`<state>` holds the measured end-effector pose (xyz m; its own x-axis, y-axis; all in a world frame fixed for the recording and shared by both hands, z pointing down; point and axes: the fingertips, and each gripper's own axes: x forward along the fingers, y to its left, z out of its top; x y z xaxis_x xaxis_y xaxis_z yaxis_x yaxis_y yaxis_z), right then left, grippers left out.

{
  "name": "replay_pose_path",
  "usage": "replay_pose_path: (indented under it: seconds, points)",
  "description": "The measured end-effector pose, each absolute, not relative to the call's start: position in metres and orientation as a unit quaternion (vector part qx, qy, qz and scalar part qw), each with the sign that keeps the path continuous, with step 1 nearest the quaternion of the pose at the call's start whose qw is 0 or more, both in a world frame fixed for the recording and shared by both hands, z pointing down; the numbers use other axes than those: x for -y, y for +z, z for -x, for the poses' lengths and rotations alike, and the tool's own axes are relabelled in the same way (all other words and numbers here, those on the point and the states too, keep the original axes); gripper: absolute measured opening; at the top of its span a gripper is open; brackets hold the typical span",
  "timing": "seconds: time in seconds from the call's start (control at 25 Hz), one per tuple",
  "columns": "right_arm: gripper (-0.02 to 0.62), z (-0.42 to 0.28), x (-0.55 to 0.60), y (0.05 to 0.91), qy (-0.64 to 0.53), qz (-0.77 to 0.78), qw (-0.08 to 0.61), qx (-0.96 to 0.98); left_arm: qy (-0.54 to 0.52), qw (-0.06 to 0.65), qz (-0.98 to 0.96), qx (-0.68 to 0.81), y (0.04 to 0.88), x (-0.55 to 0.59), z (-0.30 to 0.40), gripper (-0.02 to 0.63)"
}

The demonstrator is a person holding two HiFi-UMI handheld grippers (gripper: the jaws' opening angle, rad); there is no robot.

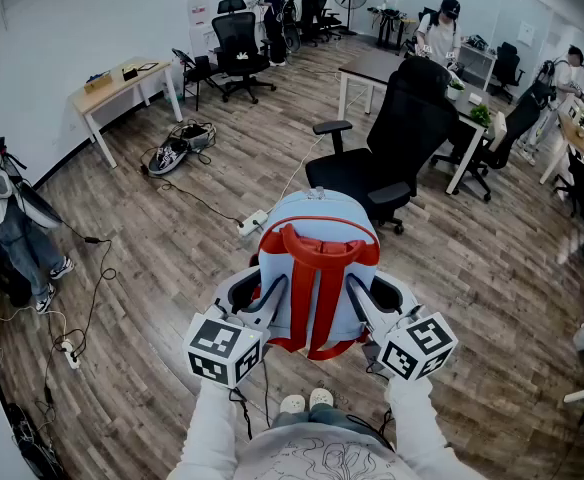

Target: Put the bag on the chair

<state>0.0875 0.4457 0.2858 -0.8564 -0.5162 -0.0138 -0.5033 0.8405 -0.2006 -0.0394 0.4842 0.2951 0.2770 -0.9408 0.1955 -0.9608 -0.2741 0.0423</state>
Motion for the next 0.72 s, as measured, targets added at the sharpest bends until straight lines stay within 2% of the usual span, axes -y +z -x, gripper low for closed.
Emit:
replay_pose_path:
  seconds: [0.72]
  points:
    - [0.086,-0.085,-0.413,0.289,-0.108,0.261,0.035,-0.959,0.069,0.076,-0.790,0.604,0.295,-0.454,0.042,0.126]
